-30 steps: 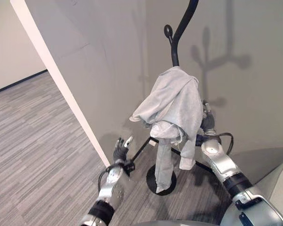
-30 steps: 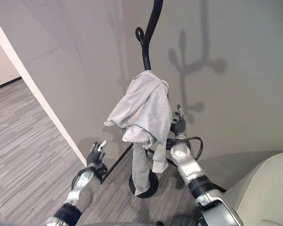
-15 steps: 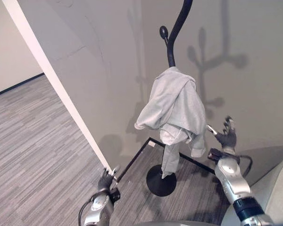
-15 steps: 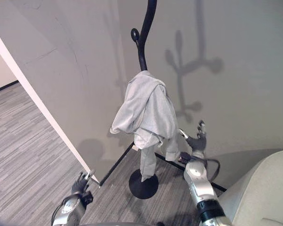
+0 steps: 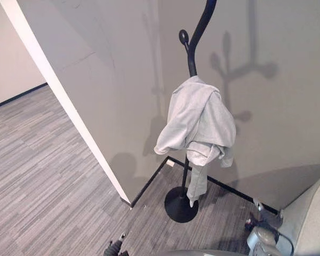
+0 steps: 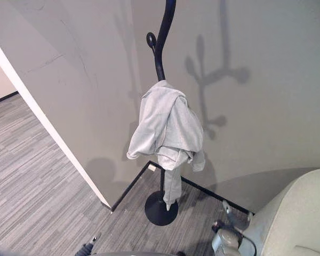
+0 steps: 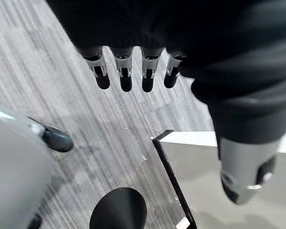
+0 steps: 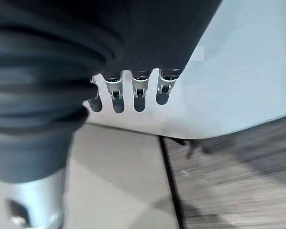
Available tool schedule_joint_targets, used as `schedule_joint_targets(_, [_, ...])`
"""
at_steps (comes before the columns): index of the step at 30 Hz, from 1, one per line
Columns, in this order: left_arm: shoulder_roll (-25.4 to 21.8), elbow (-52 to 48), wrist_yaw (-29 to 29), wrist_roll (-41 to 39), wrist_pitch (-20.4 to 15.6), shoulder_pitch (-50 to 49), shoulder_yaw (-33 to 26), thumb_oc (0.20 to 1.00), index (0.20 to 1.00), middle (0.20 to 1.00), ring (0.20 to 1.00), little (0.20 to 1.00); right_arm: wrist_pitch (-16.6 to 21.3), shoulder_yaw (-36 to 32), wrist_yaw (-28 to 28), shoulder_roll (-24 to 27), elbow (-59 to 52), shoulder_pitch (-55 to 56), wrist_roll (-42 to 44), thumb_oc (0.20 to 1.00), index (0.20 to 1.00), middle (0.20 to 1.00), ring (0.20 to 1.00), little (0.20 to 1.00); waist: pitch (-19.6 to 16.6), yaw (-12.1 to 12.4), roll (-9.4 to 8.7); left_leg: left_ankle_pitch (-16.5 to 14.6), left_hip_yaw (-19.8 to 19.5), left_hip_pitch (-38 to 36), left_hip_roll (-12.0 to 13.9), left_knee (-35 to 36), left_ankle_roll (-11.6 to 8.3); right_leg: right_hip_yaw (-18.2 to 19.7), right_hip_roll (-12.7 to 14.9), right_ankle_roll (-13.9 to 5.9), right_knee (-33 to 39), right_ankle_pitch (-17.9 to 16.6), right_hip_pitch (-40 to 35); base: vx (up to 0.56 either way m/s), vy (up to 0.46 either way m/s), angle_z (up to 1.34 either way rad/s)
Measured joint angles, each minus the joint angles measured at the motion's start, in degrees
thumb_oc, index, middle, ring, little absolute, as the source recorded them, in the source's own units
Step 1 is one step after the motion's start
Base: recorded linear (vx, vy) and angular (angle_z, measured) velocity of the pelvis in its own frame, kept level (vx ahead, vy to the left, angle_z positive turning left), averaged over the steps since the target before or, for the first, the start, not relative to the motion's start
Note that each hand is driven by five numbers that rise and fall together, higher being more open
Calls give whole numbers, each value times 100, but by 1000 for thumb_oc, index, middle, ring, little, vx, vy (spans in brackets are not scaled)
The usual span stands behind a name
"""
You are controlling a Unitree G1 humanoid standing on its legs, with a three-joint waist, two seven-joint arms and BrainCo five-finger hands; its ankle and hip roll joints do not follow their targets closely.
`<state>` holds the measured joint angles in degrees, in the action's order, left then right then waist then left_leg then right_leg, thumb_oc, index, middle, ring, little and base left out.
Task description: Hang the clothes on the sofa on the clothes rack.
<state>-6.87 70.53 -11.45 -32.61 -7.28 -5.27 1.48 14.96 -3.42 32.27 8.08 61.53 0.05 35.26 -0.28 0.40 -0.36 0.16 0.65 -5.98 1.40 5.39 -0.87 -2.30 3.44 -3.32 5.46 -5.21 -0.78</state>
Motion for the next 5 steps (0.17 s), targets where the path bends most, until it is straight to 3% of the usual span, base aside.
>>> schedule_joint_targets(3, [-44, 307, 108, 8, 45, 104, 22, 1000, 1000, 1000, 1000, 1000, -280, -387, -809, -83, 1576, -214, 1480, 1000, 1000, 1000, 1000, 1000, -39, 18, -16, -27, -44, 18, 5, 1, 7, -24, 2, 3, 0, 1, -43, 50, -24, 3])
schedule_joint_targets(5, [-73, 368, 185, 11, 80, 128, 78, 1000, 1000, 1000, 1000, 1000, -482, -622, -1003, -111, 1948, -171, 2148, 1000, 1000, 1000, 1000, 1000, -82, 20, -26, -28, -65, 14, 5, 1, 9, -68, 3, 20, -1, 14, -68, 23, -6, 10])
